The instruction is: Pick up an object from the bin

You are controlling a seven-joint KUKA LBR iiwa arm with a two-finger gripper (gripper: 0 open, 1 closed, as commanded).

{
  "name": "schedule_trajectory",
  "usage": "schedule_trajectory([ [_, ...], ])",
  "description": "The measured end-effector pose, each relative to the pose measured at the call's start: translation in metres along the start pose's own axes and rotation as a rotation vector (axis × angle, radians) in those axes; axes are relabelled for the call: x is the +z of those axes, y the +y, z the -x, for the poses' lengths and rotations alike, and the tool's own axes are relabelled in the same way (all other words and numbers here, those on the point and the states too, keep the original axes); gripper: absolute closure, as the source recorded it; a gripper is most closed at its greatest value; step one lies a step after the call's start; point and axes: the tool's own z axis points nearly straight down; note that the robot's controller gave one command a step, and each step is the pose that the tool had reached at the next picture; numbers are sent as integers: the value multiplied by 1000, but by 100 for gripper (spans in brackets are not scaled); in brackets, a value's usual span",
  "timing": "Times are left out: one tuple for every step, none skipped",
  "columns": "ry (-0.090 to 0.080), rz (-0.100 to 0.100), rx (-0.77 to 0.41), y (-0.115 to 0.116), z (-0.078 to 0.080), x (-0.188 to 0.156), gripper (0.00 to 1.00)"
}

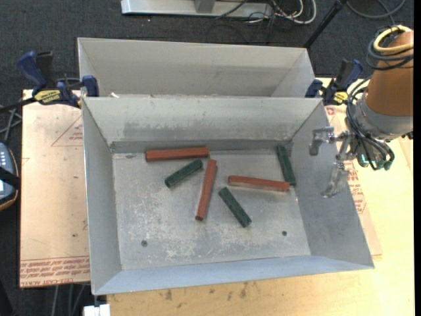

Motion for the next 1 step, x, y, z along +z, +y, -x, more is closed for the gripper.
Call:
schedule_trajectory([
  [-7, -1, -3, 1, 2, -4, 0],
])
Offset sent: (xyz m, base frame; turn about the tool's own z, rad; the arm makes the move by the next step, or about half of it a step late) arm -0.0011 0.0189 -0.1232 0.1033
